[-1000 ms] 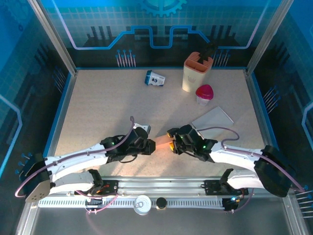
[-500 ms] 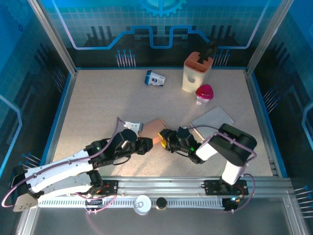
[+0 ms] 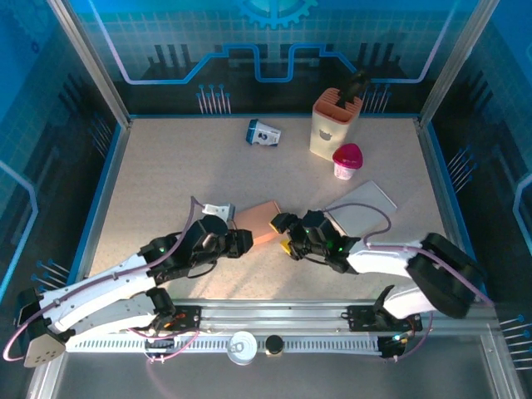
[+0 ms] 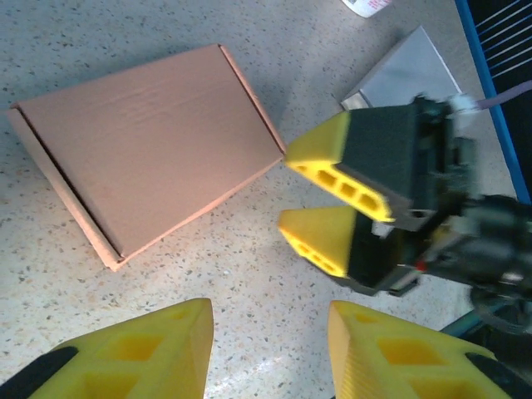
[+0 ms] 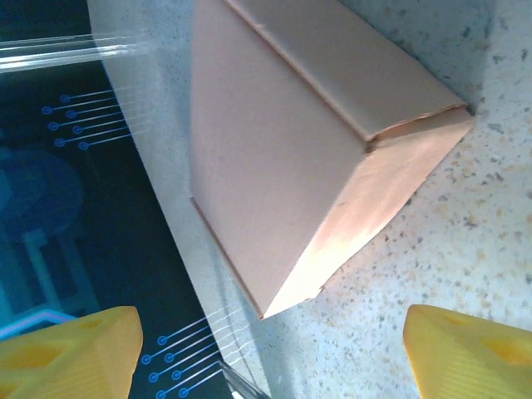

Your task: Fold the paper box

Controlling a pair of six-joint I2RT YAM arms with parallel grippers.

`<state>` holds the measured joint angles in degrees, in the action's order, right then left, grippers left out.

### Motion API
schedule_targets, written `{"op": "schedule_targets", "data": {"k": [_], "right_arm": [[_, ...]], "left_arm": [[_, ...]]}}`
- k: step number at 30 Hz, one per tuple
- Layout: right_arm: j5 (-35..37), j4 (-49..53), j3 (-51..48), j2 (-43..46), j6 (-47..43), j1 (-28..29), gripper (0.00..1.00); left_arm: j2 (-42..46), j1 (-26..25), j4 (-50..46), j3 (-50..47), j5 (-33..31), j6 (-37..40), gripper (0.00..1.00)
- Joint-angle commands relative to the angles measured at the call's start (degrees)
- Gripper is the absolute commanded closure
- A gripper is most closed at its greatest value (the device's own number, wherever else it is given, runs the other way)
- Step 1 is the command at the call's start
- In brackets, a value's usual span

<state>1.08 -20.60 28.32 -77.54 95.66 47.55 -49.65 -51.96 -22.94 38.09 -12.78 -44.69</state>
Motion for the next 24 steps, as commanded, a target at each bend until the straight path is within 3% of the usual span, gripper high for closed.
{"op": "schedule_targets", "data": {"k": [1, 4, 6, 7, 12, 16, 17, 18, 19, 22, 24], "right_arm": [[4.9, 30.6, 5.1, 6.5, -6.2, -0.1, 0.15], [9.1, 35.5, 8.1, 12.0, -13.4, 0.3, 0.15], [10.0, 34.9, 9.8, 14.6, -23.7, 0.2, 0.14], [10.0, 35.5, 10.6, 15.4, -28.3, 0.3, 0.04], [2.8, 35.7, 9.6, 22.4, -50.1, 0.1, 0.00], [3.0, 40.8, 9.4, 25.3, -57.0, -1.1, 0.00], [4.2, 40.7, 9.0, 26.4, -58.4, -1.3, 0.00], [6.0, 40.9, 8.9, 28.1, -59.7, -1.4, 0.00], [7.1, 41.0, 9.0, 29.4, -61.4, -1.8, 0.00], [20.9, 47.6, 11.5, 34.5, -62.2, -4.1, 0.00], [29.0, 50.4, 11.5, 39.1, -63.8, -9.4, 0.00]], "left_arm": [[1.0, 1.4, -2.6, 0.3, 1.0, 0.8, 0.57], [2.5, 2.8, -3.0, 0.8, 2.2, 1.8, 0.54], [4.0, 4.2, -3.1, 0.9, 3.5, 2.2, 0.53], [4.6, 5.1, -3.3, 0.7, 4.2, 2.2, 0.52], [9.6, 10.6, -4.6, -1.2, 9.6, 2.2, 0.48], [11.5, 14.6, -3.3, -3.5, 13.0, 2.3, 0.40], [11.6, 15.7, -2.7, -4.0, 14.2, 2.2, 0.35], [11.6, 17.0, -1.7, -4.3, 15.7, 2.5, 0.06], [11.5, 18.1, -1.1, -4.4, 16.5, 3.0, 0.01], [11.9, 21.9, 0.5, -4.1, 16.9, 6.0, 0.01], [12.4, 23.9, 0.6, -3.3, 13.2, 9.2, 0.01]]}}
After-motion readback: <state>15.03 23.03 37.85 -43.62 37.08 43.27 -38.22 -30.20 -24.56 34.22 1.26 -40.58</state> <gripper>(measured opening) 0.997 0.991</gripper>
